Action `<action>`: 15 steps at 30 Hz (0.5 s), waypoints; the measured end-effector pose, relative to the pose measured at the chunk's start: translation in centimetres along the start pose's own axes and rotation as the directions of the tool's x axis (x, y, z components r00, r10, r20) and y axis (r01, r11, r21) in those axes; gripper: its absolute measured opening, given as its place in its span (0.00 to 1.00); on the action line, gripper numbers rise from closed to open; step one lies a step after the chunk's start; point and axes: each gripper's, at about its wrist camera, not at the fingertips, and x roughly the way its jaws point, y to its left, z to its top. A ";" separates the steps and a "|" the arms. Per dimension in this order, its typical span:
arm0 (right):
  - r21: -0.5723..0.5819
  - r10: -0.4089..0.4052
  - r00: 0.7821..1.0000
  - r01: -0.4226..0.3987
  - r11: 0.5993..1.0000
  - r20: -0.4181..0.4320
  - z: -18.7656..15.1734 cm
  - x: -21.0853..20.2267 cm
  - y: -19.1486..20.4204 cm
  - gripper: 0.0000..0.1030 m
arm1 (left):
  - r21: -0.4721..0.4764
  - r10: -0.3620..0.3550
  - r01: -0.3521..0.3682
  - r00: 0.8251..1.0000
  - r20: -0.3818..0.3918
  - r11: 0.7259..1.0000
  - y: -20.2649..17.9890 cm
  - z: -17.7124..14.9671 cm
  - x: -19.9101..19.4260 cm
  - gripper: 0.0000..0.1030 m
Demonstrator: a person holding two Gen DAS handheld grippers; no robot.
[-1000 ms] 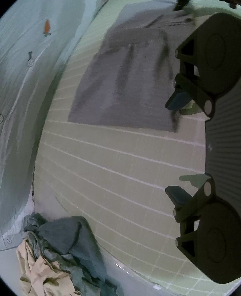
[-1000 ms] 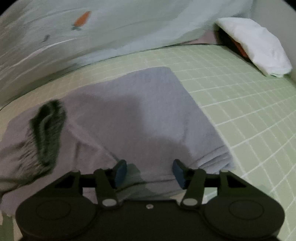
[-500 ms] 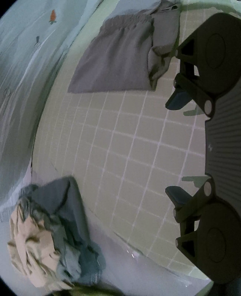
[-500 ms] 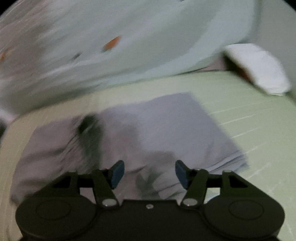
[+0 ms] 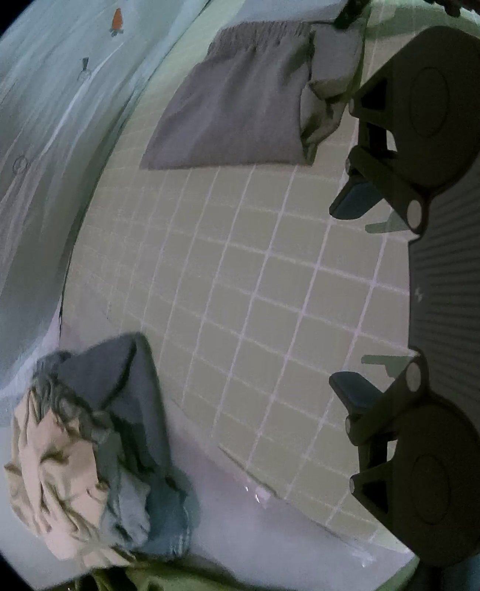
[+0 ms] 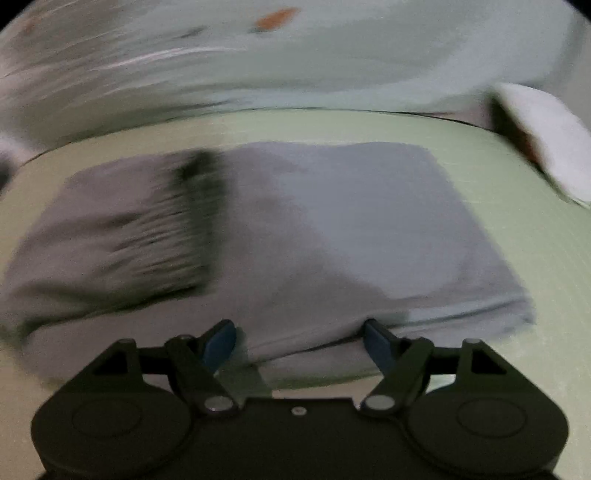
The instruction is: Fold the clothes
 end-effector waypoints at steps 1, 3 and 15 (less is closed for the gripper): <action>-0.028 0.007 1.000 -0.007 1.000 0.005 -0.1 -0.3 0.4 0.76 | 0.005 -0.005 0.005 1.000 0.003 1.000 -0.4 0.0 0.0 0.87; -0.065 0.011 1.000 -0.010 0.998 0.012 -0.1 -1.0 0.5 0.77 | 0.005 -0.012 0.012 1.000 0.008 1.000 -1.0 0.1 0.0 0.87; 0.122 -0.035 0.998 0.029 0.992 0.047 2.3 -3.8 -9.2 1.00 | -0.042 -0.085 0.084 0.996 -0.021 0.996 -6.8 1.9 2.9 0.87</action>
